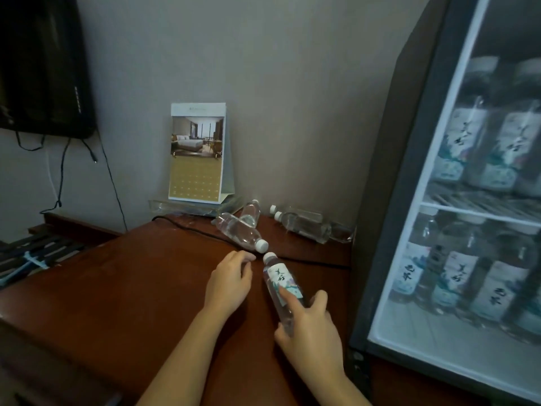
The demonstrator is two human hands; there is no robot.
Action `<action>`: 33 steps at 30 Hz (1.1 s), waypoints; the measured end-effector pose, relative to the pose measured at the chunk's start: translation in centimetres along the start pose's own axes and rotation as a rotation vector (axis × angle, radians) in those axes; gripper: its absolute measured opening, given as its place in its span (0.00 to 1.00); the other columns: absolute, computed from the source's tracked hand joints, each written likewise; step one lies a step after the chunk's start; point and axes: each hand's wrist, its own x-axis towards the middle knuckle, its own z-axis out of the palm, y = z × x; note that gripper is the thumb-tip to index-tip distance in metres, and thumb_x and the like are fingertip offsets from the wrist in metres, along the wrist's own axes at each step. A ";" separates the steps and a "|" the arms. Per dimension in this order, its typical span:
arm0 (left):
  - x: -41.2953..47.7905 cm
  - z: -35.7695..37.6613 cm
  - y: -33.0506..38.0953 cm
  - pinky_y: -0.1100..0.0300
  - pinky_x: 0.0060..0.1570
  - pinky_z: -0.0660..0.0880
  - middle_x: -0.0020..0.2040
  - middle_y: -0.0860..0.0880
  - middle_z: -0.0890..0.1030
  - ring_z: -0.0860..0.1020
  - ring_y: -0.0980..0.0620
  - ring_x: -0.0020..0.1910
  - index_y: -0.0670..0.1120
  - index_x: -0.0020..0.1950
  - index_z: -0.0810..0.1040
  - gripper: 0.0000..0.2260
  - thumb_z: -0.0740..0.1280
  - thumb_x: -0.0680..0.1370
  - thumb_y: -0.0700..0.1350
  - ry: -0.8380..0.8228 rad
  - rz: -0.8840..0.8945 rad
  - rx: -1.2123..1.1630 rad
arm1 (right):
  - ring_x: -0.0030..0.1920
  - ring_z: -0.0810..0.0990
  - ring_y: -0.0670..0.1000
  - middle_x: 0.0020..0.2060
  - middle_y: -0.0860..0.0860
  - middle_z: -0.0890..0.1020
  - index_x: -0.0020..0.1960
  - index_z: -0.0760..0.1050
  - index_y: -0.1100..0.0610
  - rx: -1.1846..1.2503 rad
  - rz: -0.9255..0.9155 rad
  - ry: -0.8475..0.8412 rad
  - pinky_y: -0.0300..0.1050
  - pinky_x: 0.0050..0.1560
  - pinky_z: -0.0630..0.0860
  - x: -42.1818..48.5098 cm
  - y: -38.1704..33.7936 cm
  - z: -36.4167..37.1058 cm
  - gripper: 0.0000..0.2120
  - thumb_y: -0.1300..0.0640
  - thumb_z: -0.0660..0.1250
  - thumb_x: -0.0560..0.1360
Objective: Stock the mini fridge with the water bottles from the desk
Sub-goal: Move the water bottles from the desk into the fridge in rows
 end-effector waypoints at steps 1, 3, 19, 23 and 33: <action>-0.8 0.0 0.5 0.56 0.49 0.74 0.52 0.54 0.78 0.78 0.50 0.50 0.50 0.55 0.78 0.09 0.62 0.77 0.43 -0.036 -0.025 -0.009 | 0.53 0.74 0.54 0.56 0.51 0.60 0.72 0.54 0.39 -0.004 -0.018 0.003 0.44 0.55 0.75 -0.8 0.2 -0.2 0.30 0.49 0.61 0.74; -2.6 0.2 1.6 0.57 0.51 0.74 0.53 0.53 0.78 0.78 0.51 0.51 0.50 0.57 0.77 0.09 0.62 0.78 0.45 -0.105 -0.042 -0.035 | 0.54 0.75 0.55 0.56 0.51 0.60 0.72 0.55 0.39 0.017 -0.039 0.008 0.44 0.54 0.75 -2.1 0.5 -0.6 0.29 0.48 0.61 0.74; -15.6 0.4 11.5 0.48 0.60 0.74 0.60 0.49 0.76 0.77 0.48 0.59 0.47 0.72 0.62 0.27 0.66 0.76 0.48 -0.249 -0.446 -0.515 | 0.37 0.79 0.51 0.41 0.50 0.74 0.57 0.76 0.46 0.243 -0.035 0.269 0.39 0.27 0.76 -15.7 5.2 -2.7 0.28 0.48 0.76 0.57; -18.4 -0.1 13.8 0.55 0.48 0.78 0.59 0.44 0.77 0.79 0.48 0.52 0.47 0.75 0.53 0.39 0.73 0.71 0.44 -0.304 -0.617 -0.784 | 0.46 0.77 0.46 0.50 0.47 0.70 0.62 0.72 0.42 0.342 -0.055 0.326 0.36 0.40 0.80 -20.5 7.1 -3.5 0.26 0.49 0.73 0.65; -23.6 1.4 20.4 0.54 0.47 0.80 0.58 0.56 0.75 0.78 0.52 0.54 0.52 0.68 0.63 0.34 0.72 0.68 0.32 -0.450 -0.401 -1.048 | 0.62 0.61 0.30 0.59 0.30 0.52 0.61 0.51 0.22 0.559 0.036 0.349 0.21 0.54 0.67 -26.1 11.6 -4.9 0.46 0.61 0.74 0.67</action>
